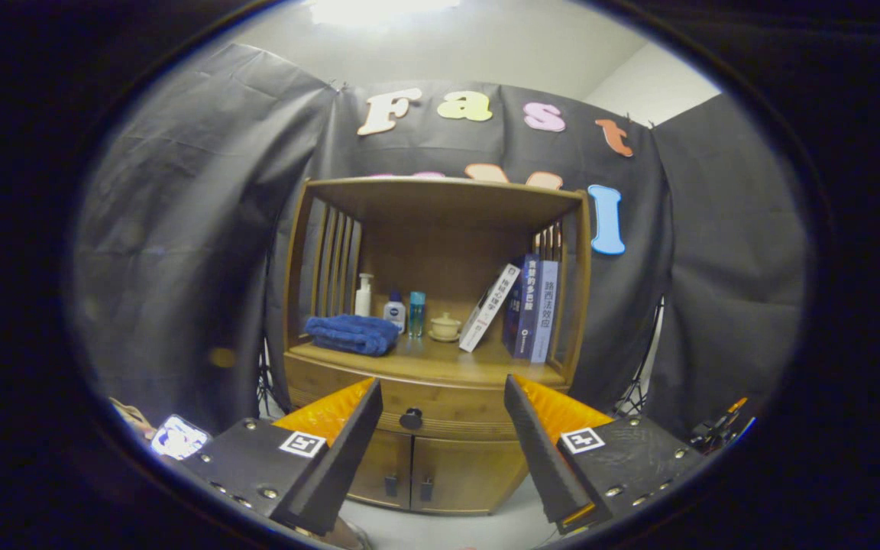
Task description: Pull open the drawer, take out the items inside it, and place them on the countertop above the cabinet.
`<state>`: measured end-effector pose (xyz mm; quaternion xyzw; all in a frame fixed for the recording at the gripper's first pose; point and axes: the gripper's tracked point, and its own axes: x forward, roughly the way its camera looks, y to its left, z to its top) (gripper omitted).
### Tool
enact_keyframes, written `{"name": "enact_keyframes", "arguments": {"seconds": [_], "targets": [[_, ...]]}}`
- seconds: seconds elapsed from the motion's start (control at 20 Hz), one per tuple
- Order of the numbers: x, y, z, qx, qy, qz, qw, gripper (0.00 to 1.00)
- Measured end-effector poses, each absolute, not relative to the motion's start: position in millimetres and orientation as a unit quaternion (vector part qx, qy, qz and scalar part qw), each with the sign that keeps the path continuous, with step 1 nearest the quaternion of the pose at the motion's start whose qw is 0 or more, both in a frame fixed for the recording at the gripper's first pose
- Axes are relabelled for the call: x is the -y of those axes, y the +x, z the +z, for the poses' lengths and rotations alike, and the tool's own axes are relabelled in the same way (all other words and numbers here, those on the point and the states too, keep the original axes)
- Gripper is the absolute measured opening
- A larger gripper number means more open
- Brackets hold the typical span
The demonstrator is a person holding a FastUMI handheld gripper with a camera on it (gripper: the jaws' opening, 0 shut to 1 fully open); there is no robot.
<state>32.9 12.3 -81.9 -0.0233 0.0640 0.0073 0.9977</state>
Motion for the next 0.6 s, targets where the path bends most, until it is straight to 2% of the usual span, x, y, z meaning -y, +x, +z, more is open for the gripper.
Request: {"name": "enact_keyframes", "arguments": {"seconds": [0.55, 0.6], "targets": [[-58, 153, -181, -0.106, 0.005, 0.034, 0.994, 0.96], [-60, 160, -191, -0.117, 0.005, 0.037, 0.992, 0.89]]}}
